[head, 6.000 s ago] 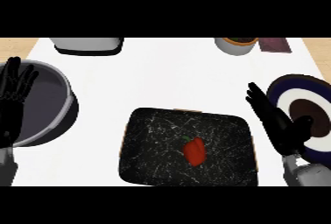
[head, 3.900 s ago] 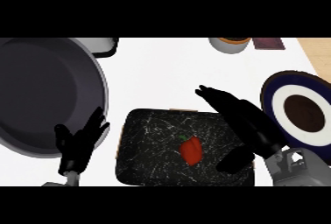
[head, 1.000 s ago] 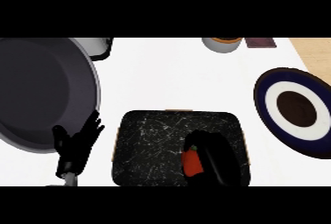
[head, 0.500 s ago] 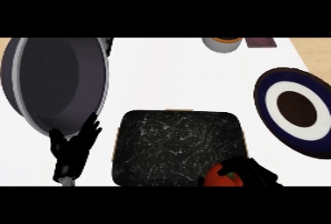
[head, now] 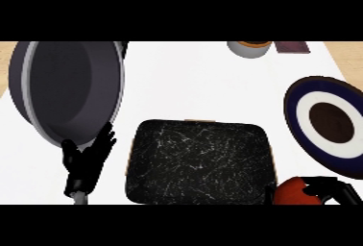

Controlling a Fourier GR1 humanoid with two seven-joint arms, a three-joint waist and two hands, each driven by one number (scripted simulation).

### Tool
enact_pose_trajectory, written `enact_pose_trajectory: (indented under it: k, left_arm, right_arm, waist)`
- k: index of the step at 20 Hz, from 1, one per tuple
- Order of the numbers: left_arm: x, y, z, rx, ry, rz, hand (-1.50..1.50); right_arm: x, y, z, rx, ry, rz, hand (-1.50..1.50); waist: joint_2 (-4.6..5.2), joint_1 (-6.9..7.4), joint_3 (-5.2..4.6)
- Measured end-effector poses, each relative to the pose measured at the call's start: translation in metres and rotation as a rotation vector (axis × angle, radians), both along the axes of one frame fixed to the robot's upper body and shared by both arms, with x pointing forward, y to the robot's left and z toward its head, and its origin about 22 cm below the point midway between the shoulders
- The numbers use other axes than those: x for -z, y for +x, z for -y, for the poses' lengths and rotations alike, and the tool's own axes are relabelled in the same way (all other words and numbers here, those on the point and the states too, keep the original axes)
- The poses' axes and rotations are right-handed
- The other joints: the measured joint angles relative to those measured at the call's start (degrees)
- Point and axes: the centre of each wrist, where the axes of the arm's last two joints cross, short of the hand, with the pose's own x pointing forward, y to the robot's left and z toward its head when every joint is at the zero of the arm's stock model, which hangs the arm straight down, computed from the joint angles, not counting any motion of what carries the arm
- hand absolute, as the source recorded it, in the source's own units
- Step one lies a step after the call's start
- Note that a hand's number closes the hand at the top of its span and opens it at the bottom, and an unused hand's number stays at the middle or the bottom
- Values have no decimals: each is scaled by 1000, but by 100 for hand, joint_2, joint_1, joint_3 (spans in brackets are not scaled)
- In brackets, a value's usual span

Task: Pick the bell pepper from the tray and place it in the plate

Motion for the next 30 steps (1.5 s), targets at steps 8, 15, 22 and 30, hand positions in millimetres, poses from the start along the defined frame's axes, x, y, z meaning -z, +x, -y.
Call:
enact_pose_trajectory:
  k: [8,15,22,30]
  left_arm:
    - [-4,5,0,7,1,1,0]
    - [0,5,3,18,4,5,0]
    - [-1,12,1,21,2,8,0]
    - [-8,14,8,53,-2,16,0]
  right_arm:
    - [17,53,83,171,16,75,150]
    - [29,103,166,250,23,103,150]
    - [38,145,233,254,31,117,150]
    - [56,161,269,225,0,-218,-150]
  waist:
    - [16,57,3]
    - [28,101,2]
    - [42,148,-1]
    - [91,313,4]
